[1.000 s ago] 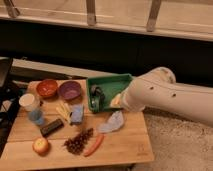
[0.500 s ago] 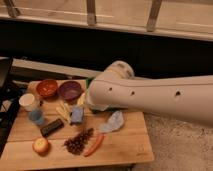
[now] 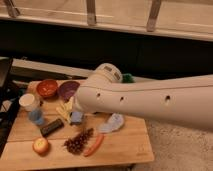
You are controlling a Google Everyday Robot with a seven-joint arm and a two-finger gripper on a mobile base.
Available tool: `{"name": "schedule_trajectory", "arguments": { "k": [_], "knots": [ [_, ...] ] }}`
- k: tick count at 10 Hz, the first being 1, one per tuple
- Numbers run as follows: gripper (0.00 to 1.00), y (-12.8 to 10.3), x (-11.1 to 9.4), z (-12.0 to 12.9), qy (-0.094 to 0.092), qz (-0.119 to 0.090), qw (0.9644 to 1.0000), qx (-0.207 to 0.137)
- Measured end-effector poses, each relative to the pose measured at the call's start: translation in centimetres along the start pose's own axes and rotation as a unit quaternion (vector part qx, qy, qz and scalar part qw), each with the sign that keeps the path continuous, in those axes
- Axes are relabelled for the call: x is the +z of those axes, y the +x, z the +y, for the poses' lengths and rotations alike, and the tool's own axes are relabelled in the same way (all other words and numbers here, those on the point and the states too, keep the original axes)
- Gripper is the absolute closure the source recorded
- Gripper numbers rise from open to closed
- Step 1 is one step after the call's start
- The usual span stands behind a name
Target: Wipe red bowl with sponge
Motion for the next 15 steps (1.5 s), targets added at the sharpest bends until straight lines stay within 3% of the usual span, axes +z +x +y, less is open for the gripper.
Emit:
{"name": "schedule_trajectory", "arguments": {
  "k": [3, 6, 8, 13, 15],
  "knots": [
    [0.34, 0.6, 1.5, -0.2, -0.003, 0.013, 0.9999, 0.009],
    [0.34, 2.6, 6.3, -1.4, -0.015, 0.03, 0.9987, 0.037],
    [0.34, 3.5, 9.2, -1.6, -0.033, 0.042, 0.9967, 0.061],
    [0.34, 2.4, 14.6, -1.8, -0.039, 0.078, 0.9938, 0.069],
    [0.34, 0.6, 16.5, -2.1, -0.034, 0.089, 0.9934, 0.063]
  ]
}}
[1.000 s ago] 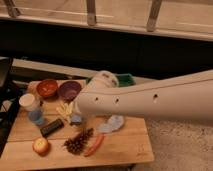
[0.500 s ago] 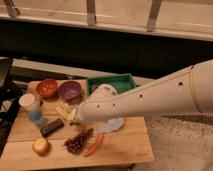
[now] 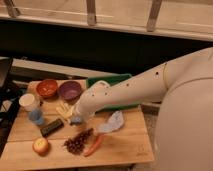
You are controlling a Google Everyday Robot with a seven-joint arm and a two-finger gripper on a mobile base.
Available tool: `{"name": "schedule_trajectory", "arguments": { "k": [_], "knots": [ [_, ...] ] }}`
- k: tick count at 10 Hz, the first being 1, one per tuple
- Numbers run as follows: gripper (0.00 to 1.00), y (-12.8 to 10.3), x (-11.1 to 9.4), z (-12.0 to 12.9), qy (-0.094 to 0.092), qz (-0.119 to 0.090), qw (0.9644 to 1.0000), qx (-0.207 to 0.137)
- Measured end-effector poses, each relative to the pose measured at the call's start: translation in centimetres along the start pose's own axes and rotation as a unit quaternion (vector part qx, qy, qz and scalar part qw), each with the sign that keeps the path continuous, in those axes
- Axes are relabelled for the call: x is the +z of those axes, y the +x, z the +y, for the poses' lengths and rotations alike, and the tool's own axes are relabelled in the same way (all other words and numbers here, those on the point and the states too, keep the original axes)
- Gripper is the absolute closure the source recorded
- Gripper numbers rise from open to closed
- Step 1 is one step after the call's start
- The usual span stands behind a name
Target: Wipe red bowl with sponge
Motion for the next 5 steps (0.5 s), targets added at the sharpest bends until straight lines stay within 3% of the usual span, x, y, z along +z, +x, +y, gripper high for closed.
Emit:
{"name": "schedule_trajectory", "arguments": {
  "k": [5],
  "knots": [
    [0.34, -0.98, 0.94, 0.37, -0.002, 0.006, 1.0, -0.002]
  ]
}}
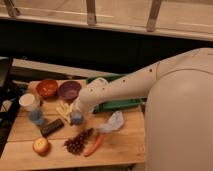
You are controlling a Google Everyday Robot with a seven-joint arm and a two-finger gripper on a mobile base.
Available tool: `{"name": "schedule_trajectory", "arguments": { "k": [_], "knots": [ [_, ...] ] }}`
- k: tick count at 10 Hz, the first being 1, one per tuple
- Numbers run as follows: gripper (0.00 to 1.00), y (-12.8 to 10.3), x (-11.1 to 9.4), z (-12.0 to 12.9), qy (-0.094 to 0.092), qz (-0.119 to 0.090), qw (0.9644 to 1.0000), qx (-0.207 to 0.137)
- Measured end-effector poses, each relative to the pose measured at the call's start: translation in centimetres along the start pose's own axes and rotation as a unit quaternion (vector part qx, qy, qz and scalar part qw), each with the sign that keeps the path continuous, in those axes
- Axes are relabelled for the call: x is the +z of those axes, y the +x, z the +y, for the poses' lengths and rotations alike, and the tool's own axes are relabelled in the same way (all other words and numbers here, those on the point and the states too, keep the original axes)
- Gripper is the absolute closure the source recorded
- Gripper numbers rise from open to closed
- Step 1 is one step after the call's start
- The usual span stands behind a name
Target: Wipe red bowl with sponge
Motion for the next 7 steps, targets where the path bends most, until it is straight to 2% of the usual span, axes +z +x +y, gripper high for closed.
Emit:
{"name": "schedule_trajectory", "arguments": {
  "k": [7],
  "knots": [
    [0.34, -0.5, 0.2, -2.1, -0.005, -0.006, 0.9996, 0.028]
  ]
}}
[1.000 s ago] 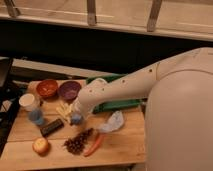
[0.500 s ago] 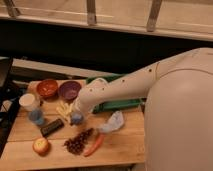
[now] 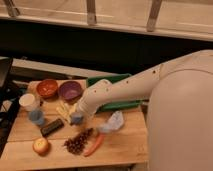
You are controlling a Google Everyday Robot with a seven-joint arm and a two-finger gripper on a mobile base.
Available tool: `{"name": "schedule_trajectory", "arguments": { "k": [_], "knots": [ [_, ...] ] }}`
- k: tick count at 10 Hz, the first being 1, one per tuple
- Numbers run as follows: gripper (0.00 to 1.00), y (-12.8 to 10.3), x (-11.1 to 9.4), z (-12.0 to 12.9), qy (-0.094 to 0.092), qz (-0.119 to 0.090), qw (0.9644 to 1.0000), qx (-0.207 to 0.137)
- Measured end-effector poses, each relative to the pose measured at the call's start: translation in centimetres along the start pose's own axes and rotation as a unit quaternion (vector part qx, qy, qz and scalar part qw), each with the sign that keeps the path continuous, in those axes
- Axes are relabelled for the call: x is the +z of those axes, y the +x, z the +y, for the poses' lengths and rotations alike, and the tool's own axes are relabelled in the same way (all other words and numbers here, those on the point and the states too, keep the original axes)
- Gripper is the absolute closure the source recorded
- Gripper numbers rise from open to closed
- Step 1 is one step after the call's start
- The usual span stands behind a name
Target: Wipe red bowl with sponge
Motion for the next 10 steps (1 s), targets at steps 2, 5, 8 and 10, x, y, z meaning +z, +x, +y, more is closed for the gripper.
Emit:
{"name": "schedule_trajectory", "arguments": {
  "k": [2, 5, 8, 10],
  "knots": [
    [0.34, -0.2, 0.2, -0.8, -0.006, 0.0, 0.9999, 0.009],
    [0.34, -0.7, 0.7, -1.6, -0.023, 0.0, 0.9994, 0.024],
    [0.34, -0.7, 1.6, -1.1, -0.034, 0.005, 0.9991, 0.025],
    [0.39, -0.7, 1.9, -0.6, -0.039, 0.007, 0.999, 0.022]
  ]
}}
